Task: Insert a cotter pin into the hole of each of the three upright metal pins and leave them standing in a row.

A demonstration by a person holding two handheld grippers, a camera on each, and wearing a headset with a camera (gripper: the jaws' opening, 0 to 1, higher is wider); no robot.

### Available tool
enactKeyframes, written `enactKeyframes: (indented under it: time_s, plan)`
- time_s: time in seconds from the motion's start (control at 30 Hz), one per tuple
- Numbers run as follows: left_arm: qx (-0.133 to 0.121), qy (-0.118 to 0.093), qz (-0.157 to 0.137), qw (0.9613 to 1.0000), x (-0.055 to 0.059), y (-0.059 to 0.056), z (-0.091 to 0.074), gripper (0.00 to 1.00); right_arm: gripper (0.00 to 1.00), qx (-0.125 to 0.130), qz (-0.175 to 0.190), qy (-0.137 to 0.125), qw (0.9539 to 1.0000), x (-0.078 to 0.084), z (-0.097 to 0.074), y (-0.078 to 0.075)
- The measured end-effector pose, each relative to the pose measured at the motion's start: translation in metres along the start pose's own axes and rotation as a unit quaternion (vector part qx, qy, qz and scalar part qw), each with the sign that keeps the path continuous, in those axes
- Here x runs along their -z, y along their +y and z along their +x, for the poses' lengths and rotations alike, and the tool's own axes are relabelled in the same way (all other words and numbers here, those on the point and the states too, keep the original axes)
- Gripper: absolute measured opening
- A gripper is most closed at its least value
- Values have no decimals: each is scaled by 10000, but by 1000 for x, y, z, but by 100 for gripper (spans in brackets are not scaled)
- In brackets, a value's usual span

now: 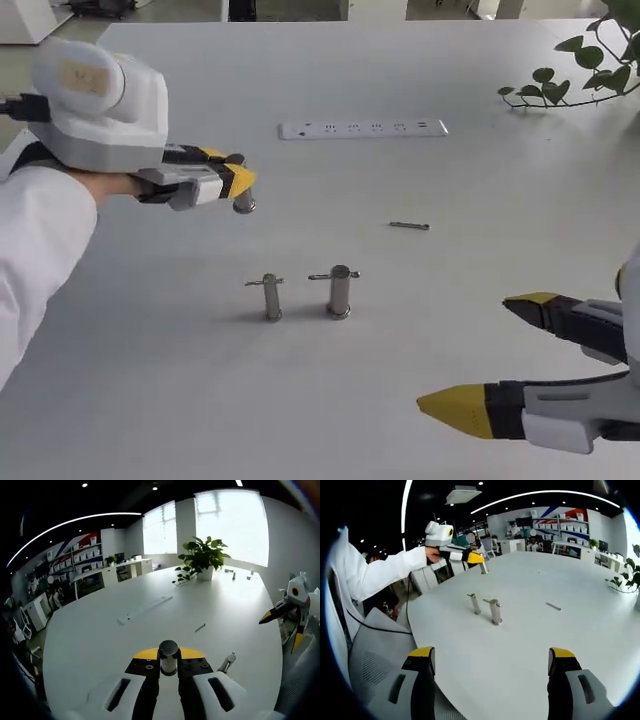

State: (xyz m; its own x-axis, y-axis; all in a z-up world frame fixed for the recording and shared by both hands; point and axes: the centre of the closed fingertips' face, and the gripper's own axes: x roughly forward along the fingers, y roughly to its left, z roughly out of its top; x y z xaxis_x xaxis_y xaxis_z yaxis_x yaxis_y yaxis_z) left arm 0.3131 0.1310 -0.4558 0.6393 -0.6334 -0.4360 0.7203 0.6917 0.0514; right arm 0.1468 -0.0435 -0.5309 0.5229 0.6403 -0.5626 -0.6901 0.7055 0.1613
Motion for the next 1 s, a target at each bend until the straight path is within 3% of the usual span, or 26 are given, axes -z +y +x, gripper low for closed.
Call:
enactKeyframes:
  time_s: [0.17,0.3,0.47,0.5,0.73,0.77,0.83,1.0]
  plan:
    - [296,-188,163,9993,-15,-29,-16,10,92,19,101,-91,9999,-1,-1,-2]
    - [810,-74,506,9954,-10,-63,-21,10,92,53,105,-104,9999,-1,-3,-5]
    - [1112,37,521,9924,3,-96,-18,11,91,85,152,-129,9998,1,-6,-8]
    - [1186,29,636,9909,6,-101,-17,10,91,86,173,-141,9997,0,-6,-9]
    - [1393,82,390,9894,34,-125,-11,11,91,137,223,-144,9996,3,-11,-9]
    - [1412,114,427,9890,40,-129,-10,11,91,137,226,-133,9996,4,-11,-9]
    - [1423,127,804,9865,47,-133,-9,11,91,155,235,-67,9996,8,-12,-9]
    - [1540,170,561,9863,60,-145,-3,11,91,185,280,-31,9994,12,-14,-10]
